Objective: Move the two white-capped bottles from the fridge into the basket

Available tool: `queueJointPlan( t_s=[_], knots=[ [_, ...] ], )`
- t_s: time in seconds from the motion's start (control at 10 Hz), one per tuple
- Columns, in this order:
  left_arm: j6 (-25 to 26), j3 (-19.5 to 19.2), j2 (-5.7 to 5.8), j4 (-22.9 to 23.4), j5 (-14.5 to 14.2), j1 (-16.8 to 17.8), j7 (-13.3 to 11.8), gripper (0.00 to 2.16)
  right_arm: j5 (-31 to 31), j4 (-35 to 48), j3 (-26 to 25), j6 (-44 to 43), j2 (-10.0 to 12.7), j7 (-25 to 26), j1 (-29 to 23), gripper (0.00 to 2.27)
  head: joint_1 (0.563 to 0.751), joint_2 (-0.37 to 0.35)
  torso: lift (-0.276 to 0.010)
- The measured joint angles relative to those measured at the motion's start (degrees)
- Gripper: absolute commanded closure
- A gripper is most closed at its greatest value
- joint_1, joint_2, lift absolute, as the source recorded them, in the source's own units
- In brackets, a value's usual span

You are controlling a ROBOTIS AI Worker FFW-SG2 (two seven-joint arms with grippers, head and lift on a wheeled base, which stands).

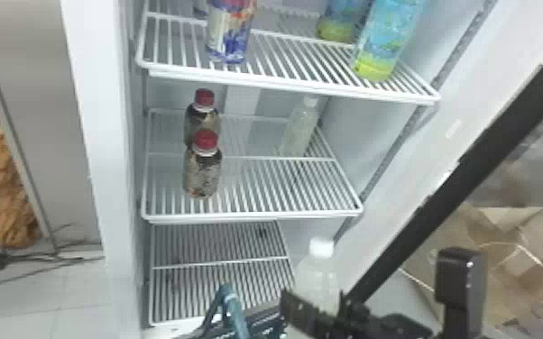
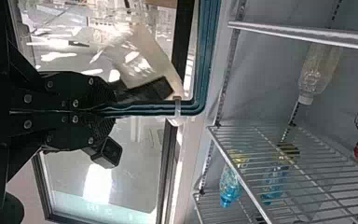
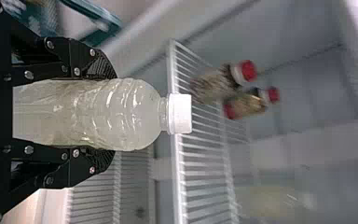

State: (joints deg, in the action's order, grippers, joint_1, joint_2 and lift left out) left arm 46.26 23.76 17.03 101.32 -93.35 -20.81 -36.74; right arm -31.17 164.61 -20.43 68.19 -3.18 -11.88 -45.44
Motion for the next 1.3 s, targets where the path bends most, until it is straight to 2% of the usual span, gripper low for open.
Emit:
queueJointPlan(
  t_s=[0.3,0.4,0.5,0.7,0.9,1.3],
  knots=[
    [-0.14,0.01,0.02,0.00,0.00,0.00,0.00,1.12,-2.29,1.26,-0.30,10.05,-0.11,2.02,-0.21,0.75,0.695,-0.350,-0.260],
    [-0.14,0.01,0.02,0.00,0.00,0.00,0.00,1.12,-2.73,1.68,-0.51,12.65,-0.15,2.80,-0.15,0.67,0.695,-0.350,-0.260],
    [-0.14,0.01,0.02,0.00,0.00,0.00,0.00,1.12,-3.00,1.79,-0.58,14.12,-0.16,3.06,-0.04,0.55,0.695,-0.350,-0.260],
    [-0.04,0.01,0.05,0.00,0.00,0.12,0.00,1.12,-2.96,1.44,-0.60,14.72,-0.24,3.02,0.44,0.51,0.695,-0.350,-0.260],
    [0.09,0.02,0.11,-0.01,0.02,0.25,0.07,1.12,-1.15,-0.53,-0.38,11.71,-0.47,0.74,1.51,0.51,0.695,-0.350,-0.260],
    [0.28,0.12,0.17,0.00,0.13,0.43,0.00,1.12,5.28,-6.23,1.21,-4.55,-0.85,-2.76,5.39,0.51,0.695,-0.350,-0.260]
  ],
)
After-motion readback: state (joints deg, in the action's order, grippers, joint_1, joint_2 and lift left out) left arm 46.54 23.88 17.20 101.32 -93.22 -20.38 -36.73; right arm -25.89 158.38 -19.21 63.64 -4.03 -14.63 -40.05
